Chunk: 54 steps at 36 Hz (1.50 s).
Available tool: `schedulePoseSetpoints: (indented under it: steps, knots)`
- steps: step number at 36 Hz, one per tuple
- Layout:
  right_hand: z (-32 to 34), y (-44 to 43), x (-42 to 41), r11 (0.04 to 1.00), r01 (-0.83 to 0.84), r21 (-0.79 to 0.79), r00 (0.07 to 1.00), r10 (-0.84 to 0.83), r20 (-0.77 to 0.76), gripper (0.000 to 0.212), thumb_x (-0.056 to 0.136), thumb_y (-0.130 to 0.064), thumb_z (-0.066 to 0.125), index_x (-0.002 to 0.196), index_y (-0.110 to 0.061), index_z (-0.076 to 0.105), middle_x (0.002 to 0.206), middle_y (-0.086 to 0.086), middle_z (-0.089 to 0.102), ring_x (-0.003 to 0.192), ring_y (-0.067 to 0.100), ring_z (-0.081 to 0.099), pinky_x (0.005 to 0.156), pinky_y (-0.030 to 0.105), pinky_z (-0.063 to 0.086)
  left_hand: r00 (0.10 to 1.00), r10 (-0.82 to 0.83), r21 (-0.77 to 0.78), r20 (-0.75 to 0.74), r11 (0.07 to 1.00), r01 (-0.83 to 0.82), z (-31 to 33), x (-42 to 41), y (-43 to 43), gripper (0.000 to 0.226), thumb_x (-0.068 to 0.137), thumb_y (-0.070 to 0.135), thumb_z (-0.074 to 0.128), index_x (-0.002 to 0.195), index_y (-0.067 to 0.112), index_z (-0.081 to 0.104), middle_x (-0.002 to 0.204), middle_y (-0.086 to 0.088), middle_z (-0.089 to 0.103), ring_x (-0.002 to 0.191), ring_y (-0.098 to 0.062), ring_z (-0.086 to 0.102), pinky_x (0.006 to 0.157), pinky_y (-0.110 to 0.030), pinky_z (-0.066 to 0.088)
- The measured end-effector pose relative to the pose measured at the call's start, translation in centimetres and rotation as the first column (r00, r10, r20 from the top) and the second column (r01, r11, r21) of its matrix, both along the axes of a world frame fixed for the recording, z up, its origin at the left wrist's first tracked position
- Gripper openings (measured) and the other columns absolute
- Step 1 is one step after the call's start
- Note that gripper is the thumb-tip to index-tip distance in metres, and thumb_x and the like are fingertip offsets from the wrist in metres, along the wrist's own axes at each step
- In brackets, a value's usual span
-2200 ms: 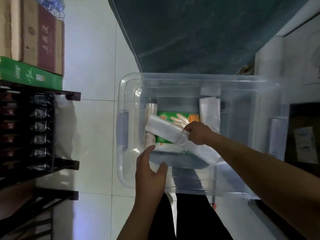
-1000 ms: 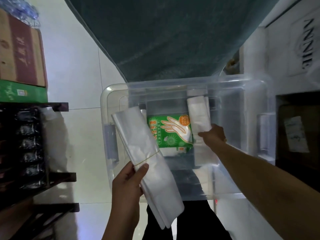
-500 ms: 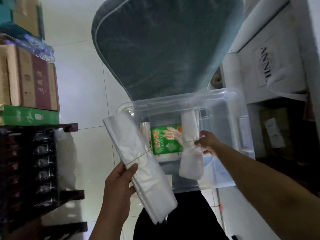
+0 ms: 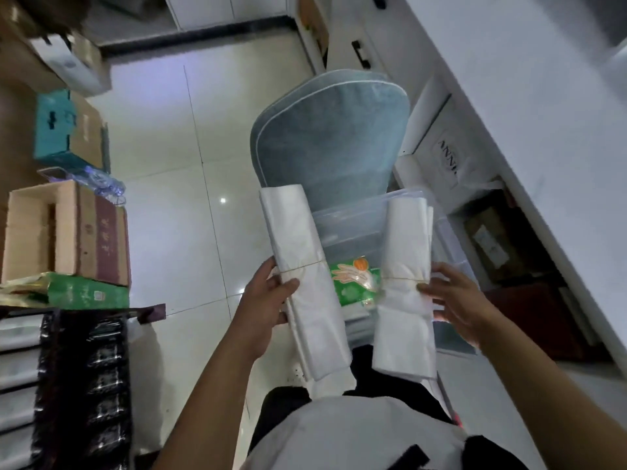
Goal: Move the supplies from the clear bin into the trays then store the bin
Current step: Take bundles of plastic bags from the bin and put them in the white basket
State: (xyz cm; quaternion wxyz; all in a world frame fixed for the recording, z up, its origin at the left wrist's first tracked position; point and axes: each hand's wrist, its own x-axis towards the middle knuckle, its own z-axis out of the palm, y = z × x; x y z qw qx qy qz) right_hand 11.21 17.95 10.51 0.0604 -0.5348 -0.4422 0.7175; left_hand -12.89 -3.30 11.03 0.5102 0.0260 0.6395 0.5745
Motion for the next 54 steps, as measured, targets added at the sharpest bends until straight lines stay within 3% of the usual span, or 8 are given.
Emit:
schedulePoseSetpoints:
  steps: [6,14,23,29,36,40,45,54]
  knots:
    - [7.7,-5.3,1.8,0.989,0.127,0.069,0.954,-0.103,-0.281,0.029,0.072,-0.011,0.073,0.099,-0.02,0.067,0.096,0.007,0.073,0.078,0.018,0.071,0.06,0.032,0.057,0.961,-0.277,0.114,-0.001,0.955,0.275,1.7,1.8,1.8,0.049,0.093,0.011,0.064,0.127,0.045,0.056,0.116,-0.001,0.074,0.093,-0.019,0.073,0.064,-0.032,0.057]
    - [13.1,-9.8,6.2,0.932,0.32,0.171,0.884,-0.229,-0.406,0.039,0.079,-0.002,0.069,0.116,-0.004,0.059,0.093,0.011,0.071,0.067,0.017,0.068,0.049,0.025,0.05,0.837,-0.544,0.32,0.05,0.803,0.503,4.6,8.9,6.2,0.048,0.091,0.007,0.062,0.128,0.039,0.06,0.113,-0.002,0.075,0.088,-0.02,0.073,0.06,-0.034,0.057]
    - [14.2,-13.4,15.1,0.826,0.524,0.207,0.812,-0.411,-0.415,0.036,0.072,-0.01,0.076,0.106,-0.015,0.067,0.099,0.011,0.069,0.084,0.021,0.069,0.066,0.035,0.057,0.673,-0.74,0.383,0.004,0.622,0.682,8.5,16.4,7.6,0.046,0.081,0.016,0.063,0.117,0.044,0.067,0.11,-0.001,0.075,0.083,-0.018,0.074,0.059,-0.032,0.056]
    - [14.2,-14.3,21.1,0.716,0.655,0.242,0.734,-0.526,-0.429,0.032,0.079,-0.004,0.072,0.109,-0.012,0.067,0.095,0.011,0.071,0.083,0.024,0.068,0.07,0.04,0.052,0.596,-0.802,0.349,-0.031,0.55,0.759,10.0,23.5,8.9,0.04,0.089,0.019,0.061,0.125,0.036,0.064,0.11,-0.003,0.075,0.081,-0.018,0.07,0.058,-0.031,0.053]
    - [14.4,-15.1,31.0,0.618,0.734,0.282,0.674,-0.616,-0.408,0.031,0.085,-0.004,0.07,0.113,-0.017,0.069,0.102,0.019,0.072,0.086,0.026,0.07,0.07,0.043,0.057,0.449,-0.886,0.308,-0.115,0.398,0.864,11.5,34.6,10.9,0.048,0.072,0.03,0.081,0.118,0.037,0.068,0.115,-0.007,0.074,0.09,-0.021,0.073,0.063,-0.033,0.056]
    - [14.2,-15.3,37.2,0.663,0.67,0.334,0.739,-0.554,-0.383,0.046,0.085,-0.014,0.074,0.123,-0.038,0.063,0.112,0.02,0.069,0.101,0.04,0.069,0.087,0.062,0.052,0.413,-0.897,0.273,-0.158,0.363,0.891,11.4,40.8,12.2,0.063,0.067,0.026,0.085,0.125,0.037,0.063,0.119,-0.008,0.073,0.096,-0.027,0.072,0.063,-0.034,0.056]
    - [13.5,-14.5,43.8,0.739,0.594,0.317,0.788,-0.455,-0.415,0.071,0.082,-0.005,0.074,0.135,-0.045,0.049,0.113,0.014,0.072,0.104,0.035,0.069,0.089,0.049,0.057,0.396,-0.899,0.242,-0.186,0.348,0.906,11.2,47.2,14.1,0.063,0.065,0.024,0.086,0.123,0.04,0.065,0.115,-0.012,0.074,0.098,-0.029,0.073,0.067,-0.036,0.058]
    - [13.4,-11.8,51.5,0.633,0.746,0.208,0.632,-0.573,-0.522,0.064,0.079,-0.001,0.073,0.131,-0.034,0.056,0.116,0.018,0.071,0.109,0.042,0.066,0.096,0.067,0.045,0.337,-0.928,0.248,-0.159,0.292,0.924,11.9,54.1,19.4,0.058,0.076,0.02,0.072,0.131,0.035,0.061,0.117,-0.014,0.073,0.087,-0.021,0.073,0.055,-0.03,0.055]
